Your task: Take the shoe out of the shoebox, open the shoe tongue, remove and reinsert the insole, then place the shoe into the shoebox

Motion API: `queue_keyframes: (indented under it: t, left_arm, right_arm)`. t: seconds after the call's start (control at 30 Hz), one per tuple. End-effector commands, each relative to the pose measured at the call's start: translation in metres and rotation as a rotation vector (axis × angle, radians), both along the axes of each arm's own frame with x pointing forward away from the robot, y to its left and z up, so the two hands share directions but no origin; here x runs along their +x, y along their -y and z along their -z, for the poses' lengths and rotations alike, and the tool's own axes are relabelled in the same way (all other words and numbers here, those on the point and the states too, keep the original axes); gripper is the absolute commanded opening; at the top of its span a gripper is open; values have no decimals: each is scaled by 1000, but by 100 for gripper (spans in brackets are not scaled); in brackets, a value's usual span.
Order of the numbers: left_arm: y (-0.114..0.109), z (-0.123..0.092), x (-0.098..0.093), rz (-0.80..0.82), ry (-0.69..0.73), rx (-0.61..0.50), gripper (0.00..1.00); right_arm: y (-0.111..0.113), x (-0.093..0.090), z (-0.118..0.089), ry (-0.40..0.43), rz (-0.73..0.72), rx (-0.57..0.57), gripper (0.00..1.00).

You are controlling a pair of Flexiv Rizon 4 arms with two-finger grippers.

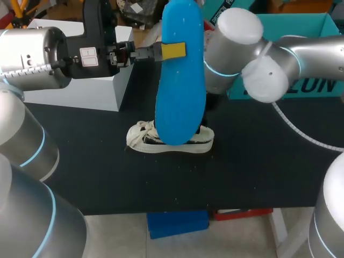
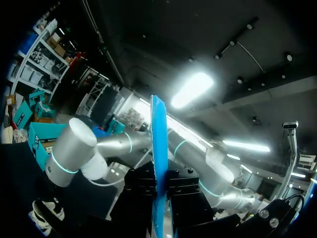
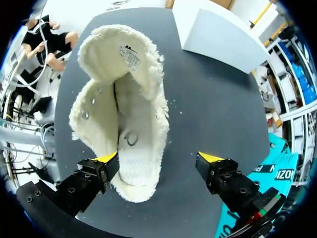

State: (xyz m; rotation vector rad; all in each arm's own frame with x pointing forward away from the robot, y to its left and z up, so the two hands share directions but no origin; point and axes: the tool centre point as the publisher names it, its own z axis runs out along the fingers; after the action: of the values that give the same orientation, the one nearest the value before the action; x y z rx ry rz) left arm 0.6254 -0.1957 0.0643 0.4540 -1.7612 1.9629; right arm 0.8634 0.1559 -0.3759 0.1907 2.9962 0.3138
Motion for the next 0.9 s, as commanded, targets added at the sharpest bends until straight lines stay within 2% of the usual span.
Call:
queue_keyframes:
  t: [0.03, 0.4, 0.7, 0.77, 0.83, 0.87, 0.9]
  left_arm:
    - [0, -1, 0, -1, -1, 4, 0]
    - [0, -1, 0, -1, -1, 4, 0]
    - [0, -1, 0, -1, -1, 4, 0]
    - [0, -1, 0, -1, -1, 4, 0]
    - [0, -1, 0, -1, -1, 4, 0]
    - [0, -1, 0, -1, -1, 4, 0]
    - [0, -1, 0, -1, -1, 4, 0]
  right_arm:
    - [-16, 5, 6, -43, 24, -252, 100]
    - [-39, 12, 13, -65, 2, -249, 100]
    - [-44, 15, 20, -99, 1, -248, 100]
    - [-45, 14, 23, -105, 3, -242, 79]
    - [-46, 13, 26, -115, 5, -230, 49]
    - [-47, 12, 28, -125, 3, -222, 44]
    - [-48, 11, 31, -133, 3, -214, 31]
